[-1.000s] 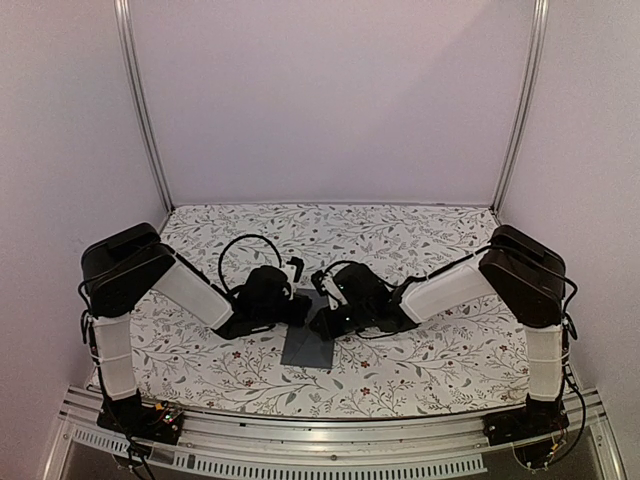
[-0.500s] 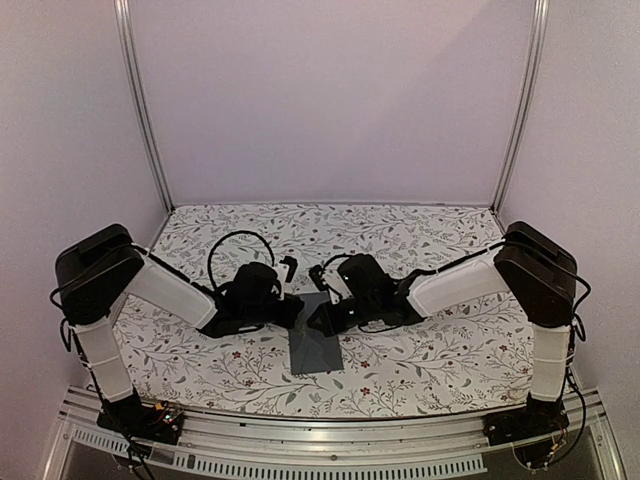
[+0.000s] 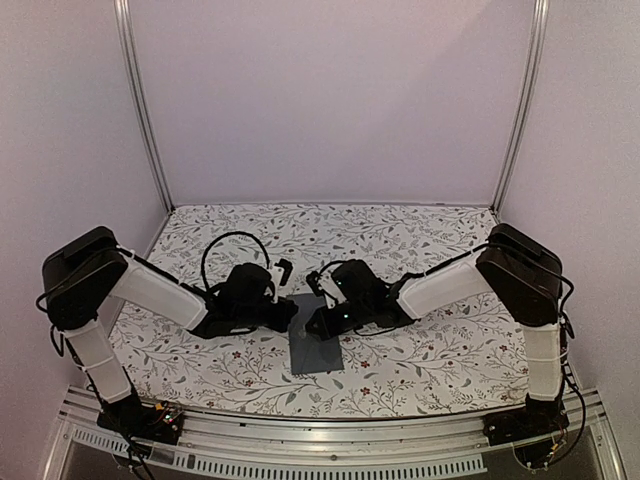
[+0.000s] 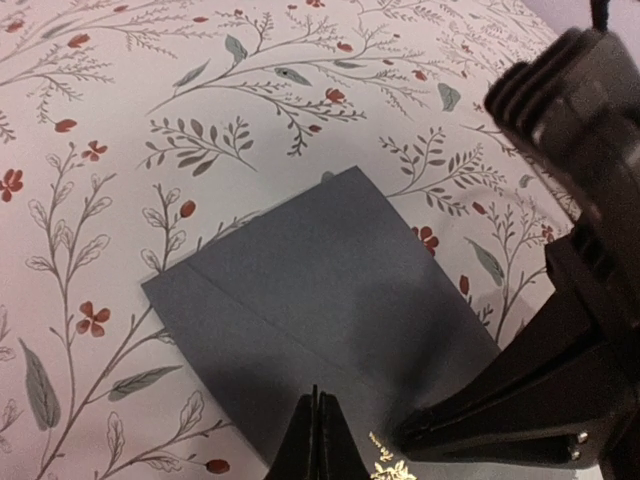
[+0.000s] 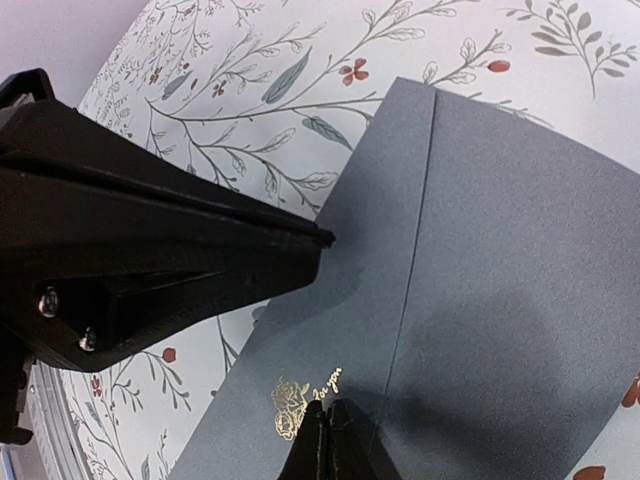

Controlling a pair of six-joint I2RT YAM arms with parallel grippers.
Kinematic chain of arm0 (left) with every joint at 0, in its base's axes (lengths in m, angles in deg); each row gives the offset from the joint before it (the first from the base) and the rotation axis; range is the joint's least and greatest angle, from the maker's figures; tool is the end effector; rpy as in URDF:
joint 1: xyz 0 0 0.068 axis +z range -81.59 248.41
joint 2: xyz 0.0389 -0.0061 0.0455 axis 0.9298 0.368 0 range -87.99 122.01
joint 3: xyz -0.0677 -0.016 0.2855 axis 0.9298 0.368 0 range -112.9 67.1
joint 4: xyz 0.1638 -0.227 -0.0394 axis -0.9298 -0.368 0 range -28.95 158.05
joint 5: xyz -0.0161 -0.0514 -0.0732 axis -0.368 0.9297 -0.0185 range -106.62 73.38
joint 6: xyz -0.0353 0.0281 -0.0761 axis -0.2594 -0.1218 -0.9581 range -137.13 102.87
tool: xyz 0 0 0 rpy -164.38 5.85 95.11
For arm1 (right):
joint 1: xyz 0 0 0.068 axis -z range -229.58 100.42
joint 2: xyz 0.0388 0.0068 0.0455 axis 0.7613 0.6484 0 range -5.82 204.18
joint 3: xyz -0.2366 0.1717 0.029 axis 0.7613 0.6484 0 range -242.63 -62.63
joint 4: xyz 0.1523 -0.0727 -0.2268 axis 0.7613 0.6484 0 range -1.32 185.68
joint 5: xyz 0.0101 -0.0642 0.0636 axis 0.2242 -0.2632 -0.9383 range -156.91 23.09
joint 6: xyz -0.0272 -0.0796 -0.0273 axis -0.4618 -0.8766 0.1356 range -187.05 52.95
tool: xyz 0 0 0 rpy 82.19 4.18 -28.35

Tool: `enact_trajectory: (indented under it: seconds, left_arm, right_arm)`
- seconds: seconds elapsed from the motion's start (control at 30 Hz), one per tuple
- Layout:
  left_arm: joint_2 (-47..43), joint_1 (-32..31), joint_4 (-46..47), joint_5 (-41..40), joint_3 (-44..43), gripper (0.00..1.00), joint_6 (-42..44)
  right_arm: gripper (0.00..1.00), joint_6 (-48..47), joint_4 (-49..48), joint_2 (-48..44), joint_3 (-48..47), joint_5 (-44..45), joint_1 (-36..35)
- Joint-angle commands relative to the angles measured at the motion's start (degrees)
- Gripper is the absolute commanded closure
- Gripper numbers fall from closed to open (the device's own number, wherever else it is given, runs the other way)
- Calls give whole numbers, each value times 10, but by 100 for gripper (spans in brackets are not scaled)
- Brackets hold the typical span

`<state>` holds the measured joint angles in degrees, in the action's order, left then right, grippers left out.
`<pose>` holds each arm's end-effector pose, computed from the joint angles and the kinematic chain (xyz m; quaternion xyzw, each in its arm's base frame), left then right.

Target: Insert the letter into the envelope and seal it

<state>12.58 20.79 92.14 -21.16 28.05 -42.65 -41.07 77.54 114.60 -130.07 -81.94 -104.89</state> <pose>0.2564 -0.2718 0.0951 0.1545 0.8826 -0.2351 0.3765 0.2594 0.4107 0.0823 -0.2807 0.8622 0.3540 0.2291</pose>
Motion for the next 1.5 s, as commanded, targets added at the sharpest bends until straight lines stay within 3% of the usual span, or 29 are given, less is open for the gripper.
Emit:
enact_trajectory:
  seconds: [0.0, 0.3, 1.1, 1.47]
  left_arm:
    - [33, 3, 8, 29, -12, 100, 1]
    - [79, 7, 19, 41, -33, 100, 1]
    - [90, 26, 14, 25, -29, 100, 5]
    - [82, 26, 16, 30, -25, 100, 2]
  right_arm:
    - [99, 2, 3, 20, -12, 24, 5]
    - [99, 6, 0, 26, 5, 26, 5]
    - [100, 30, 3, -45, 84, 64, 2]
    - [98, 4, 83, -42, -39, 89, -46]
